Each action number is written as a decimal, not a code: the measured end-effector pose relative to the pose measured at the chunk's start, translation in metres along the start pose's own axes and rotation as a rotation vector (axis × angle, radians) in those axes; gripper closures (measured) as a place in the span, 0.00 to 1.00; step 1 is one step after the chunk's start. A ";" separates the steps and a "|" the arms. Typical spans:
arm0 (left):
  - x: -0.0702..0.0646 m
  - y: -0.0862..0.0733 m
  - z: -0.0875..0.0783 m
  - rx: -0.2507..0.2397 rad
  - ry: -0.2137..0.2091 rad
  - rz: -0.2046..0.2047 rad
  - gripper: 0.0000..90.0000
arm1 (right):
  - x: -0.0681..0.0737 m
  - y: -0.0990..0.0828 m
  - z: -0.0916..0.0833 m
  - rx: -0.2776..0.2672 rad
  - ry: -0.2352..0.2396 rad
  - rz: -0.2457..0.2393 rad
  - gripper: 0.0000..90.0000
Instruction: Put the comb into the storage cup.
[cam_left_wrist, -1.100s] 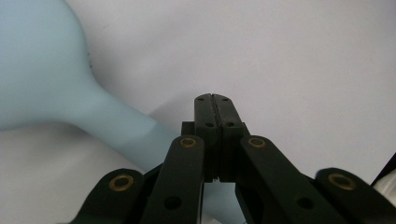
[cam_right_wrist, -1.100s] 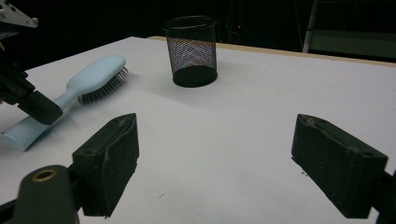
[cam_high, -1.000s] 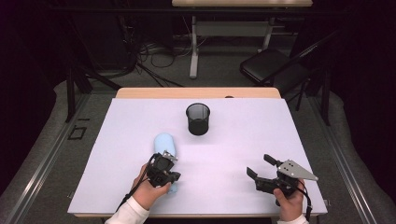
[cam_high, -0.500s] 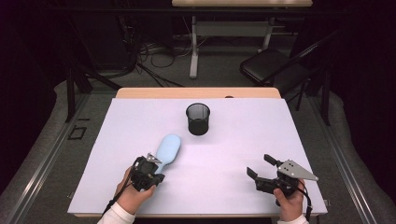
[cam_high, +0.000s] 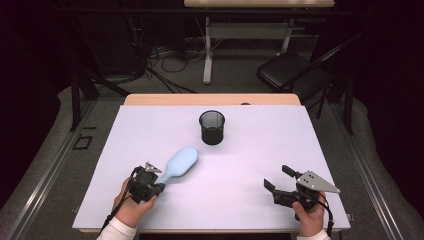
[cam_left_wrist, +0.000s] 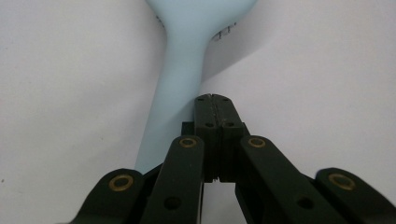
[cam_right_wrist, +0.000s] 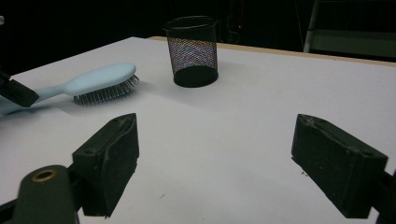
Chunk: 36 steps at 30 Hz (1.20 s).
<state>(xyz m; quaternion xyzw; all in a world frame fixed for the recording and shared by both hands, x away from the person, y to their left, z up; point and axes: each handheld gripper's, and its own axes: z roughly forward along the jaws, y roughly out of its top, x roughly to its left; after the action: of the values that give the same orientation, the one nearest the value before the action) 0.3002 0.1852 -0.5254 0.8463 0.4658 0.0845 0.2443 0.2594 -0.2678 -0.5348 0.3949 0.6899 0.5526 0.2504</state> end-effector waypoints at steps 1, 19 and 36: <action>0.001 0.000 0.000 -0.006 0.001 -0.003 1.00 | 0.000 0.000 0.000 0.003 0.001 0.000 0.16; 0.003 -0.001 -0.011 -0.078 -0.050 -0.057 0.96 | 0.000 0.000 0.001 -0.001 0.001 0.004 0.16; 0.009 -0.003 -0.023 -0.207 -0.059 -0.053 0.67 | -0.001 0.000 0.000 -0.004 -0.003 -0.003 0.16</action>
<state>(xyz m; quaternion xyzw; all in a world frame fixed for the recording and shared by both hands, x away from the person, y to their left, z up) 0.2944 0.2017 -0.5072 0.8061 0.4694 0.1006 0.3461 0.2596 -0.2686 -0.5346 0.3945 0.6889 0.5529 0.2531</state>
